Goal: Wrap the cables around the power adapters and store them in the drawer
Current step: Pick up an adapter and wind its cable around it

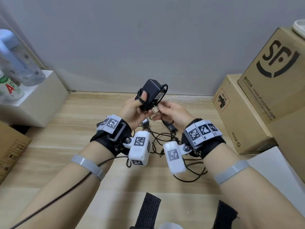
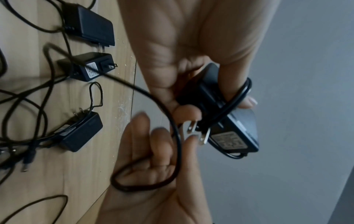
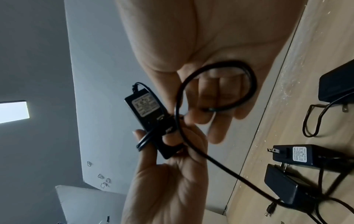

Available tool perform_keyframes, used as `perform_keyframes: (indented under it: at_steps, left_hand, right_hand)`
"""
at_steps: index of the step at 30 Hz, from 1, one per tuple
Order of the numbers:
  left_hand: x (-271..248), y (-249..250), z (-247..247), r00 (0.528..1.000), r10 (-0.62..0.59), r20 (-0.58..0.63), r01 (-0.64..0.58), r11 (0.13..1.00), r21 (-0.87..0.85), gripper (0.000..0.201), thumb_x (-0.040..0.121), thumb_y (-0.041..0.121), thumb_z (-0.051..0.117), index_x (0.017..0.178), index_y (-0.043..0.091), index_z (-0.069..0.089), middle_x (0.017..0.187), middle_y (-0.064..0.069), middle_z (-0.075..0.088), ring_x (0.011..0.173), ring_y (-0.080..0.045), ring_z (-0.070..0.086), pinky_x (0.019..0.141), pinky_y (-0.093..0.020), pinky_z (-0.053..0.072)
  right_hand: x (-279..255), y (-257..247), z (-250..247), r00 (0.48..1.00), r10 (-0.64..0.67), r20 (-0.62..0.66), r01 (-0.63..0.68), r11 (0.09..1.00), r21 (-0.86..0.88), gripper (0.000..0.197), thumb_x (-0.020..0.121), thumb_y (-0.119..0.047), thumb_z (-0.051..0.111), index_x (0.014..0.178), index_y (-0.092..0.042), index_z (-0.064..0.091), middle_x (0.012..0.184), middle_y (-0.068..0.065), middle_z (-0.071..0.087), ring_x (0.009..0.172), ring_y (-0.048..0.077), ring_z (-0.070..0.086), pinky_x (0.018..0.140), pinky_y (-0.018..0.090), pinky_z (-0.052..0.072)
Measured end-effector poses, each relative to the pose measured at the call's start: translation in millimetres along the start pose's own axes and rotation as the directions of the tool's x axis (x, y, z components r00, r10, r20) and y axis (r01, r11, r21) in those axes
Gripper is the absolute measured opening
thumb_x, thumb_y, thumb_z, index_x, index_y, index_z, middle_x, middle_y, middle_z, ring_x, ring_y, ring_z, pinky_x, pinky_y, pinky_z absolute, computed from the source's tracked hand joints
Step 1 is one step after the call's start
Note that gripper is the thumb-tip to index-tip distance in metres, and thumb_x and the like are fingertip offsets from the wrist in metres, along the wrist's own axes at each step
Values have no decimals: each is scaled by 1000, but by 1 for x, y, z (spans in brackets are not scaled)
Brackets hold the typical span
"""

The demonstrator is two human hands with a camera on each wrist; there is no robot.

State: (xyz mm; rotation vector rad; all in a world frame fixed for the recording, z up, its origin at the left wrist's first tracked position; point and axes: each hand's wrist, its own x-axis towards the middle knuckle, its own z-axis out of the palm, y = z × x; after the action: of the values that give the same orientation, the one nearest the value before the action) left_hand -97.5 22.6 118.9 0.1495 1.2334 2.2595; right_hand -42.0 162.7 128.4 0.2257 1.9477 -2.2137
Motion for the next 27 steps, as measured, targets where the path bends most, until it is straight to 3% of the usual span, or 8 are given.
perform_keyframes:
  at_steps: [2, 4, 8, 11, 14, 20, 24, 27]
  left_hand:
    - [-2, 1, -2, 1000, -7, -3, 7, 999, 32, 62, 57, 39, 85, 104, 7, 60, 85, -2, 69, 74, -11, 61, 55, -19, 49]
    - [-4, 1, -2, 999, -14, -30, 16, 995, 98, 44, 67, 27, 78, 102, 7, 58, 85, -3, 66, 74, -12, 58, 53, -19, 47]
    - [-7, 1, 5, 998, 3, -63, 4, 993, 121, 13, 92, 16, 50, 95, 6, 57, 83, -7, 57, 68, -16, 50, 51, -19, 46]
    - [-5, 6, 7, 995, 33, -93, -23, 994, 107, 15, 92, 18, 48, 95, 7, 57, 76, -2, 60, 62, -10, 54, 49, -19, 45]
    - [-2, 6, 7, 992, 56, -114, -43, 992, 120, 13, 93, 17, 48, 96, 7, 56, 78, -3, 58, 59, -7, 57, 49, -19, 46]
    - [0, 3, 4, 987, 86, -133, -58, 978, 199, 8, 90, 13, 53, 97, 8, 55, 80, -4, 54, 62, -10, 56, 52, -21, 46]
    - [2, 1, -2, 961, 191, -202, -97, 911, 401, 20, 84, 3, 62, 91, 18, 51, 87, -4, 56, 73, -18, 57, 65, -31, 50]
    - [3, 0, -8, 935, 272, -228, -110, 833, 542, 31, 78, 2, 69, 88, 22, 48, 87, -1, 56, 77, -19, 58, 61, -27, 53]
  right_hand:
    - [1, 0, 2, 999, 42, -17, -41, 997, 65, 27, 98, -13, 40, 121, -4, 51, 52, -3, 43, 41, 7, 52, 67, 27, 53]
    - [-1, -1, 2, 997, 83, -6, -82, 994, 67, 18, 97, -8, 39, 110, -8, 52, 55, 0, 31, 32, 5, 40, 53, 27, 55]
    - [-7, 4, 3, 992, 119, 38, -110, 975, -194, 24, 90, 2, 44, 87, -17, 59, 45, -4, 37, 32, 5, 38, 47, 25, 52]
    - [-8, 13, 3, 993, 120, 23, -100, 910, -401, 25, 88, 4, 45, 92, -11, 64, 48, -6, 45, 43, 8, 41, 52, 22, 43]
    - [-9, 18, 6, 997, 66, 47, -37, 882, -470, 28, 91, 0, 46, 90, -20, 65, 64, -3, 44, 62, 16, 44, 66, 29, 45]
    - [-10, 13, 14, 995, 62, 84, -2, 813, -582, 30, 93, -10, 46, 83, -34, 62, 70, -5, 48, 56, 12, 52, 73, 37, 50]
    - [-15, 3, 15, 994, 26, 103, 39, 813, -581, 19, 91, -5, 49, 98, -14, 65, 71, -8, 52, 63, 7, 51, 76, 31, 53]
    - [-18, -3, 14, 996, 6, 85, 41, 835, -548, 22, 93, -6, 45, 108, -6, 62, 76, -4, 58, 65, 7, 59, 70, 21, 54]
